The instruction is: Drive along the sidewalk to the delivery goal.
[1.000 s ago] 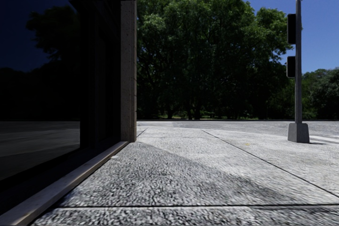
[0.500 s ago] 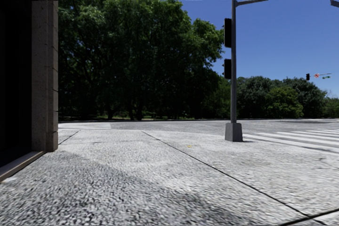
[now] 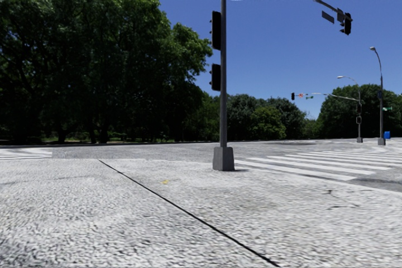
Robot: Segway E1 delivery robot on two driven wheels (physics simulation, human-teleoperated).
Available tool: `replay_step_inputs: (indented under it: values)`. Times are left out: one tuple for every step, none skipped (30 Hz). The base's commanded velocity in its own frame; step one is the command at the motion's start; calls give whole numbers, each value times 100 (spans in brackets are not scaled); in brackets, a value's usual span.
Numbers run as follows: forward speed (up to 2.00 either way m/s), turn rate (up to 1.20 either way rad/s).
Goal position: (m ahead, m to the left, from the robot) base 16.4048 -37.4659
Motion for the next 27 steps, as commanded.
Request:
replay_step_inputs:
  values:
    - [200,-63]
    - [200,-62]
    - [200,-61]
    - [200,-61]
    - [200,-60]
    - [200,-60]
    - [200,-58]
    - [200,-57]
    - [200,-57]
    - [200,-57]
    - [200,-57]
    - [200,-55]
    - [200,-54]
    - [200,-54]
    - [200,-54]
    - [200,-54]
    - [200,-54]
    - [200,-54]
    - [200,-54]
    - [200,-54]
    - [200,-54]
    - [200,-54]
    - [200,-54]
    - [200,-54]
    - [200,-54]
    - [200,-54]
    - [200,-54]
